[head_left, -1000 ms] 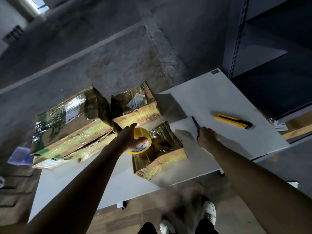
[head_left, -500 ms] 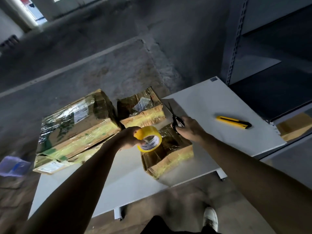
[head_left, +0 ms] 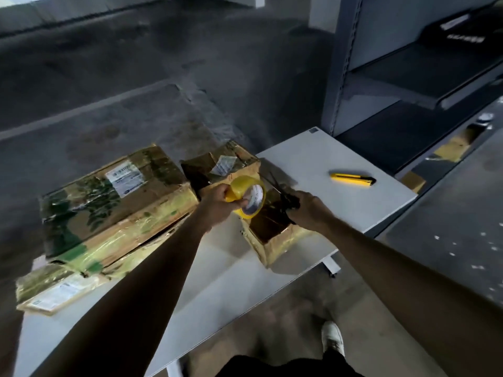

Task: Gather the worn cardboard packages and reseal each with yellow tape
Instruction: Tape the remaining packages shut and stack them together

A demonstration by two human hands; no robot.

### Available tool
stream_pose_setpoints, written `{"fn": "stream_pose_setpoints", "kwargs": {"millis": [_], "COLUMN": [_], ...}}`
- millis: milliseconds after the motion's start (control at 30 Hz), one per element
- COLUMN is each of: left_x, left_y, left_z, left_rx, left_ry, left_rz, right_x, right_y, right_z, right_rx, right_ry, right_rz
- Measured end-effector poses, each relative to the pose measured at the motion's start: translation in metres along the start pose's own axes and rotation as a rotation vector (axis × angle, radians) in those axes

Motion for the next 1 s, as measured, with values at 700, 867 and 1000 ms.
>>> {"fn": "stream_pose_setpoints", "kwargs": {"millis": [700,867,1000], "left_x": [-0.044,-0.059,-0.069], "left_y": [-0.004,-0.005,-0.007], "left_z": [0.001,-0.005,-0.011], "left_rx": [-0.093,-0.095,-0.065], "left_ry": [-0.046,-0.027,-0.026], "left_rz": [-0.112,-0.165,-0.214], "right_x": [0.007,0.012,0.022], "right_y": [0.051,0.049,0.046], "right_z": [-0.011,-0.005,0.006], "right_rx": [0.166,0.108,0.049], "right_ry": [0.314,0.419,0.425], "right_rz": [-0.045,-0.047,0.011]}}
Point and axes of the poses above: each hand's wrist, its own y-axis away from the middle knuckle, its own z-axis out of the back of the hand, x = y × z, the point moved 8 cm from there along -y, towards the middle knuckle, and after that the axes turned 7 degrees about -z, right-handed, at the moved point
